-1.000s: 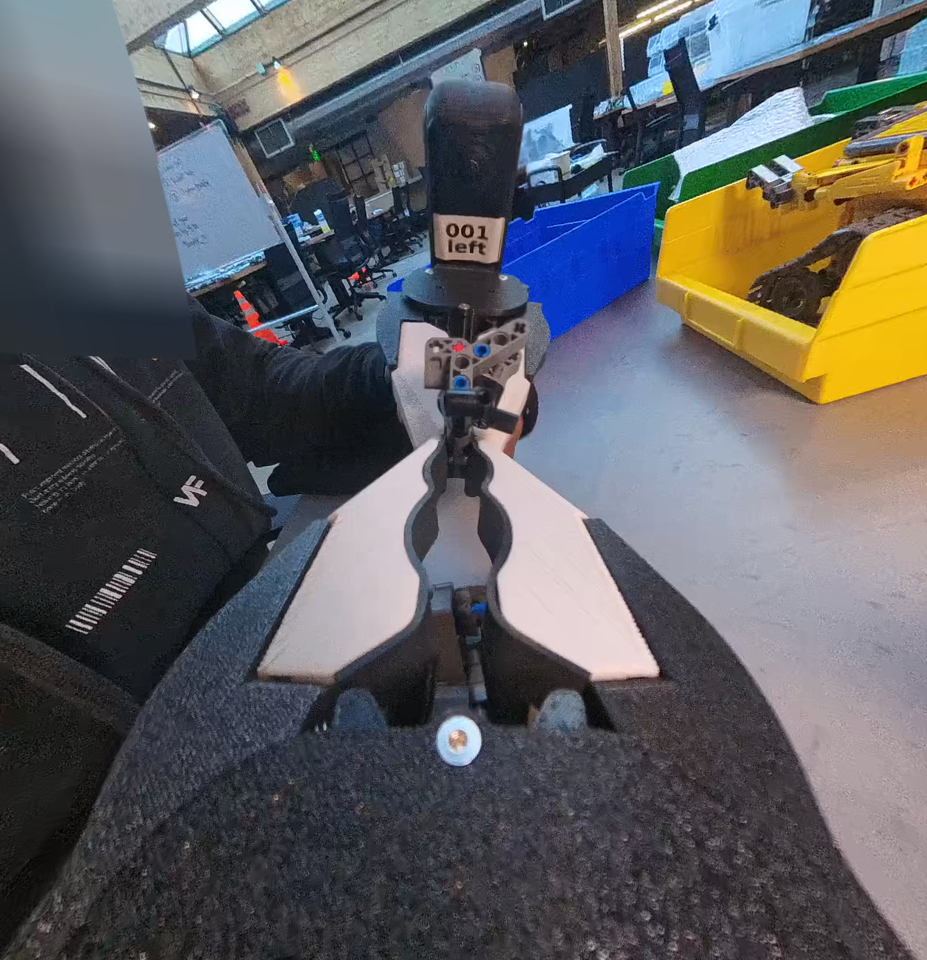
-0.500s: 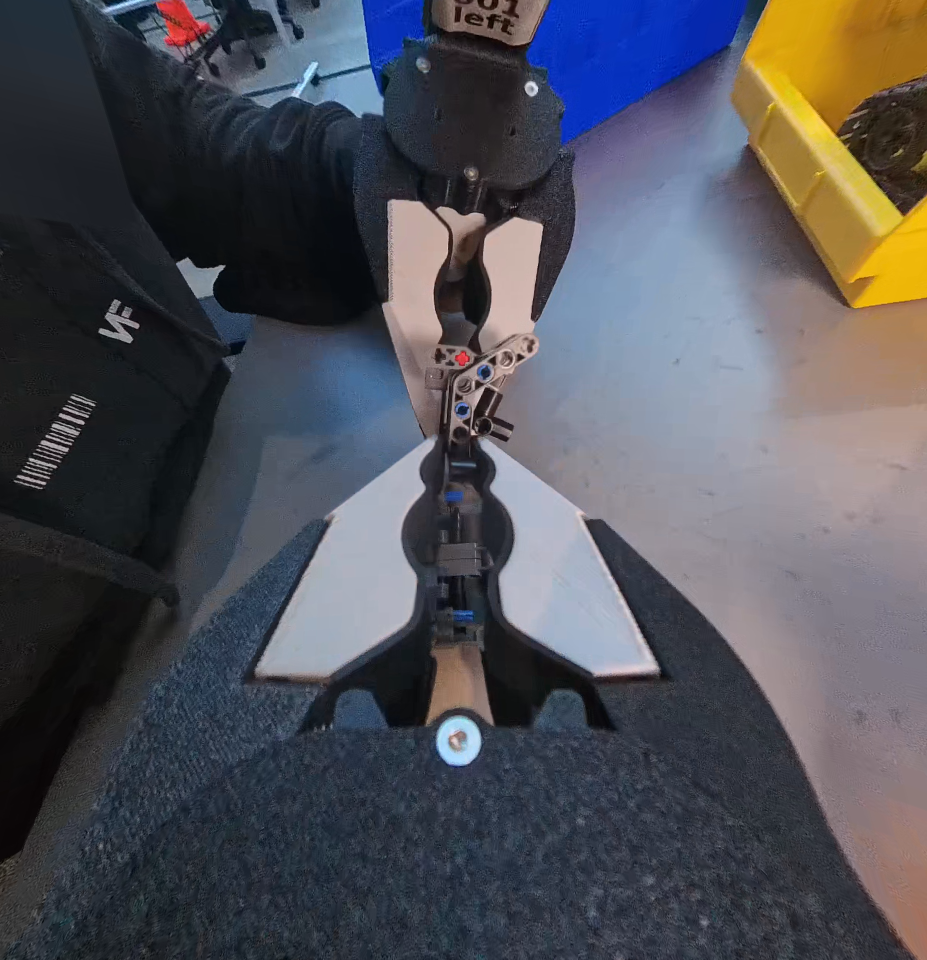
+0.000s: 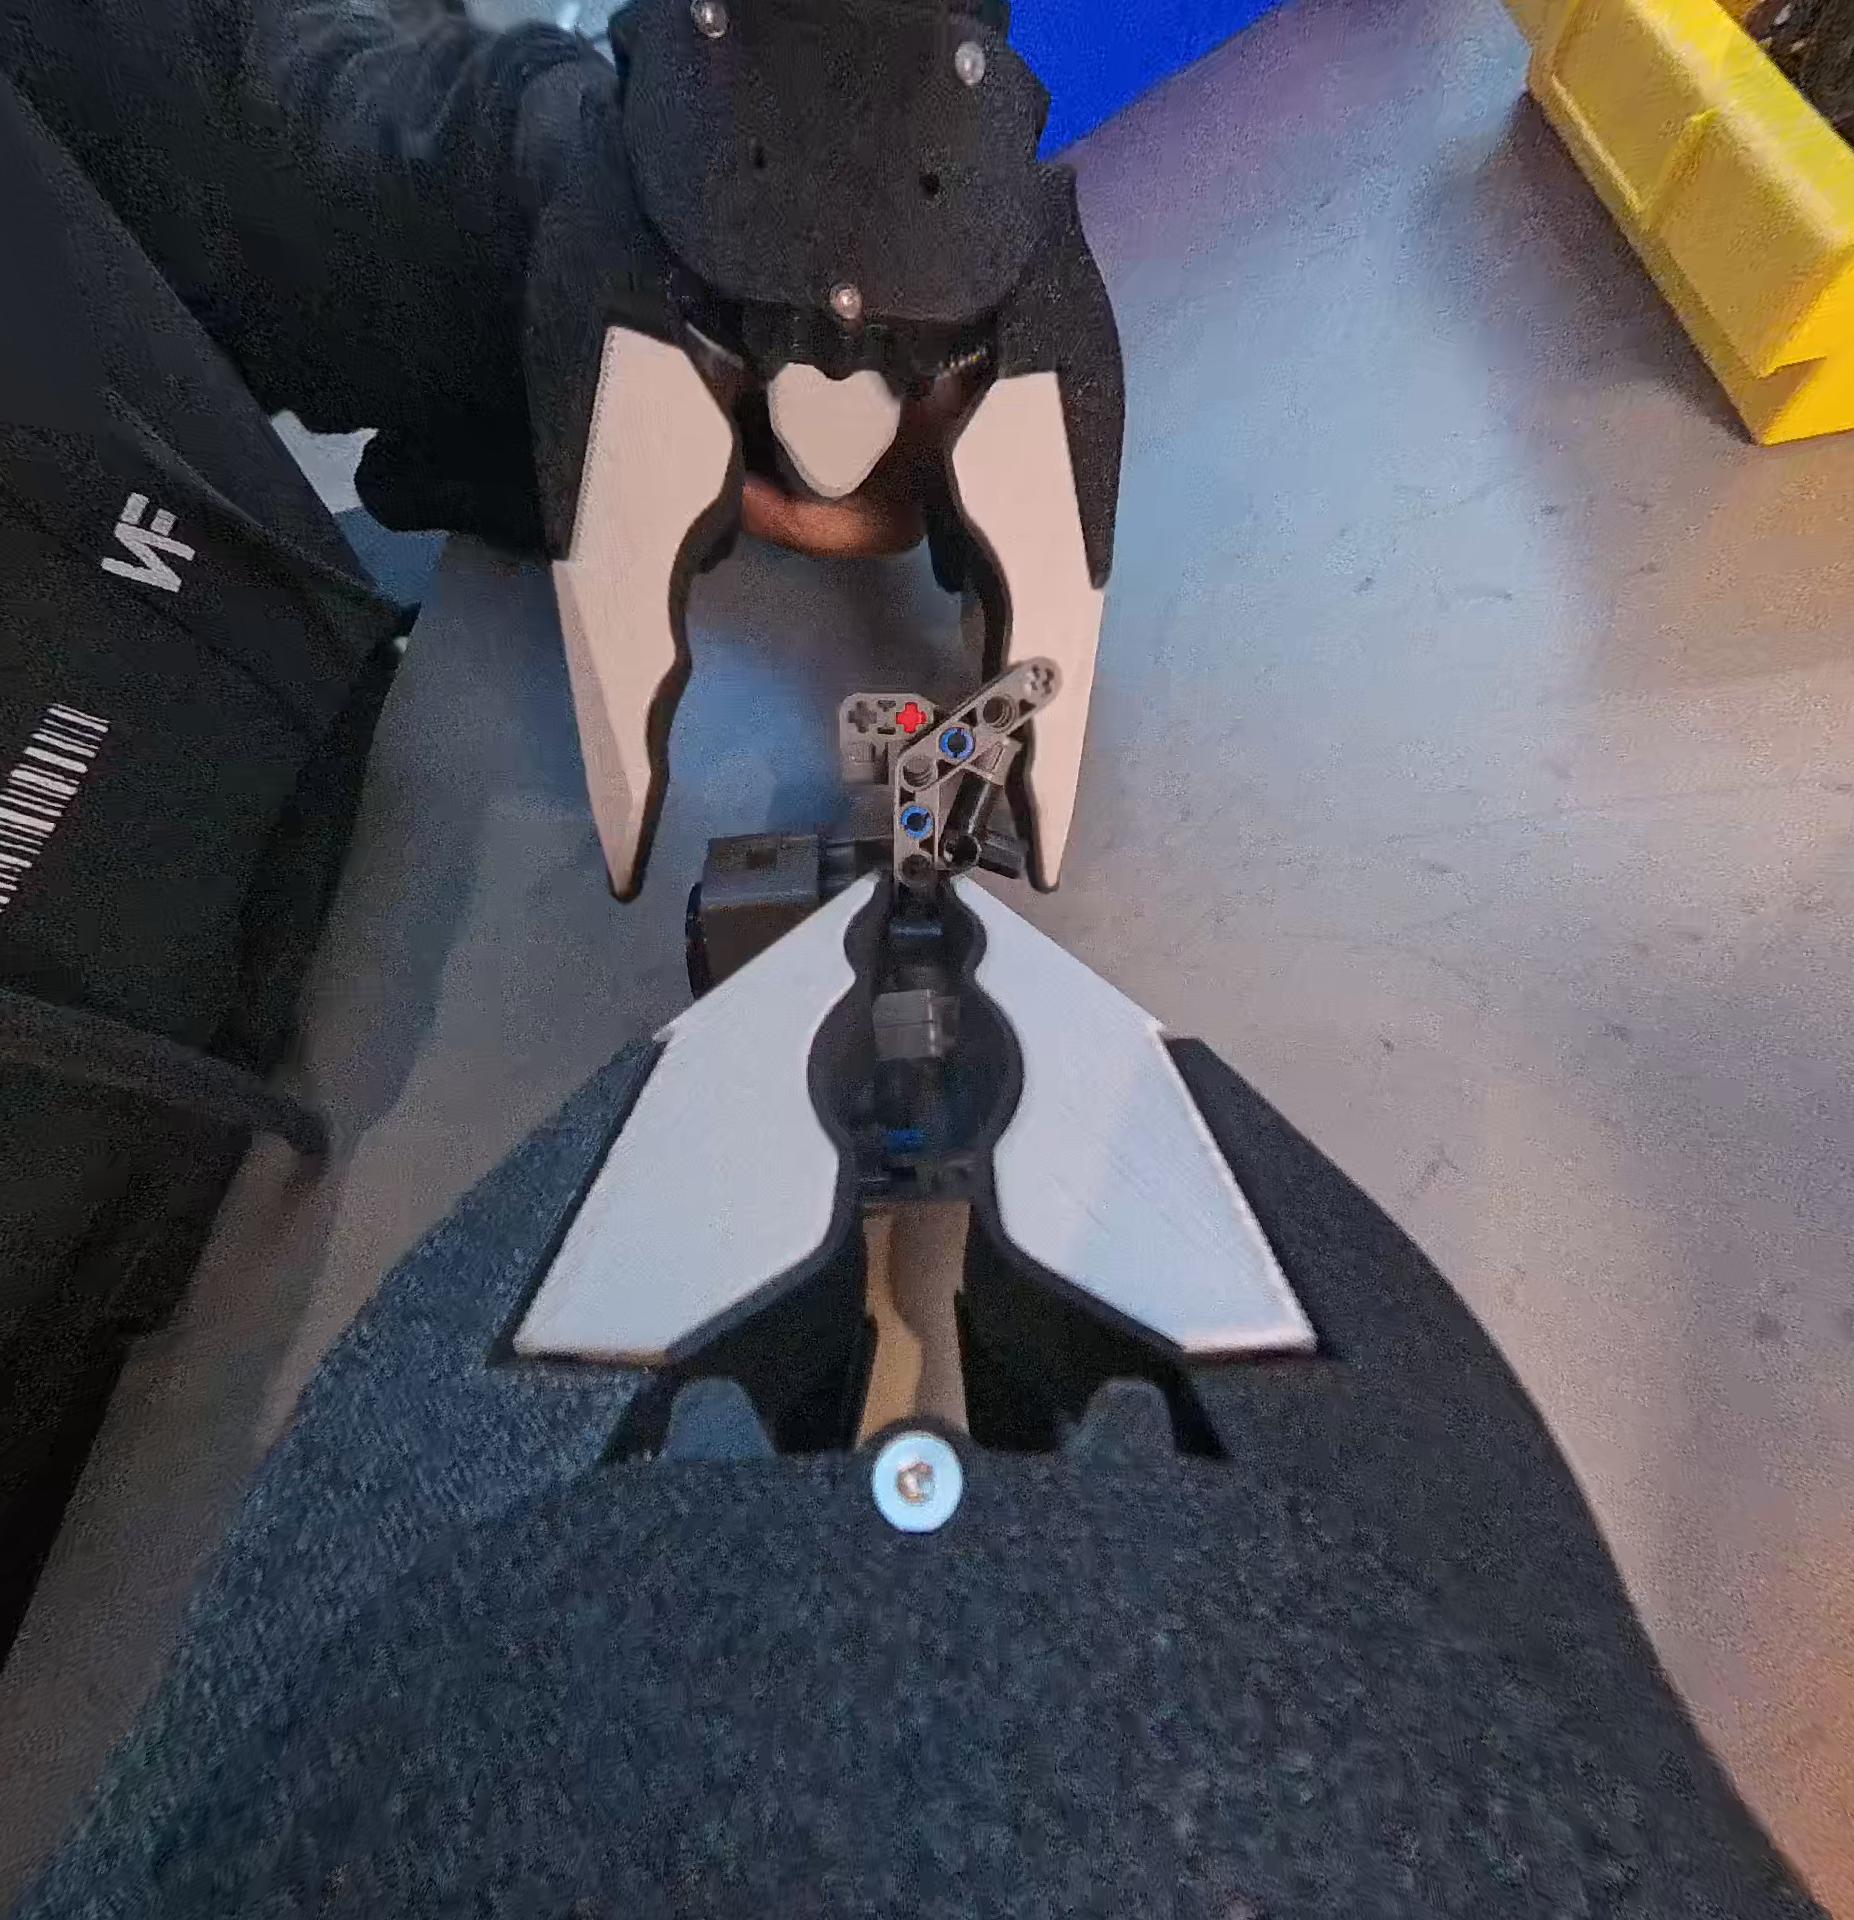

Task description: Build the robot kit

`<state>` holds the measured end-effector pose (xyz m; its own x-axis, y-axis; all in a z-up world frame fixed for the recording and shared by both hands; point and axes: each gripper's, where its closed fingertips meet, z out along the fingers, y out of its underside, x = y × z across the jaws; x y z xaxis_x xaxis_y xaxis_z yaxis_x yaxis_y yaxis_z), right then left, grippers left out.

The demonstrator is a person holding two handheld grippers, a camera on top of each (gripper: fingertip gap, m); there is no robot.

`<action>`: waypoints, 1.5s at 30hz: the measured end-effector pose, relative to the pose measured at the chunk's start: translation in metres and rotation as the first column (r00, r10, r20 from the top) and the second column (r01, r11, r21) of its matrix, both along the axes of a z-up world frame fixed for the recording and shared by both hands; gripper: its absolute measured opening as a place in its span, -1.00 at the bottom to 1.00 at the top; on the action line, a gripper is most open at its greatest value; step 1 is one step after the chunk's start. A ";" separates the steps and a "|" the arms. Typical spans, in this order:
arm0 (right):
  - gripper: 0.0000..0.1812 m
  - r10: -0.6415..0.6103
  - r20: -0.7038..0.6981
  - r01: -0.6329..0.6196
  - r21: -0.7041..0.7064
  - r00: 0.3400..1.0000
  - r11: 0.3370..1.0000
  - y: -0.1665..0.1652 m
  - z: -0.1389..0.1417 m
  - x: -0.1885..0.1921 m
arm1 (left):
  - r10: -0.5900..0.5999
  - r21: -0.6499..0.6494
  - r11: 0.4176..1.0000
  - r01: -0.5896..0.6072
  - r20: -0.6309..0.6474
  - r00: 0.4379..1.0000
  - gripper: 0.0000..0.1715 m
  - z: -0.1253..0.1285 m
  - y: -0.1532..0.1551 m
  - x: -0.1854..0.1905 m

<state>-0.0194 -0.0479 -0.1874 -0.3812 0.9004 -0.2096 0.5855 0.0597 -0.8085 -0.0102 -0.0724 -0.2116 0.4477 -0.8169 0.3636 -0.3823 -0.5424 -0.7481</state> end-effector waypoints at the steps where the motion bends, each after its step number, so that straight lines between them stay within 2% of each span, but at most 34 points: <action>1: -0.93 0.006 0.015 -0.006 0.005 1.000 1.000 0.000 -0.001 0.000 | 0.004 0.002 1.000 -0.004 -0.012 1.000 0.03 -0.003 0.000 0.003; 4: -0.92 0.019 0.042 -0.020 0.015 0.999 1.000 0.001 -0.003 0.001 | 0.003 0.020 1.000 -0.003 -0.039 0.999 -0.11 -0.009 0.001 0.007; 10: -0.92 0.037 0.063 -0.037 0.001 0.997 0.999 -0.001 -0.005 0.003 | 0.001 0.020 1.000 -0.001 -0.033 0.999 -0.12 -0.009 0.001 0.007; 22: -0.93 0.044 0.012 -0.043 -0.043 0.999 0.998 -0.005 -0.002 0.005 | -0.025 0.013 1.000 0.025 -0.027 0.999 -0.13 -0.009 -0.001 0.008; 29: -0.92 0.051 0.013 -0.051 -0.014 0.999 0.999 -0.007 -0.002 0.005 | -0.032 0.011 0.999 0.032 -0.029 0.999 -0.14 -0.009 -0.002 0.008; 39: -0.94 0.010 0.152 -0.030 0.128 0.988 0.991 -0.010 -0.001 0.004 | -0.037 0.023 0.999 0.038 -0.037 0.999 -0.13 -0.009 -0.003 0.008; 45: -0.94 0.082 0.127 -0.100 0.136 0.988 0.986 -0.014 -0.001 0.007 | -0.061 0.013 0.998 0.062 -0.031 0.998 -0.14 -0.010 -0.008 0.011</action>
<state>-0.0122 -0.0619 -0.1882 -0.4426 0.8870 -0.1316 0.6650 0.2262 -0.7117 0.0011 -0.0800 -0.2212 0.4070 -0.8482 0.3389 -0.4374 -0.5067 -0.7430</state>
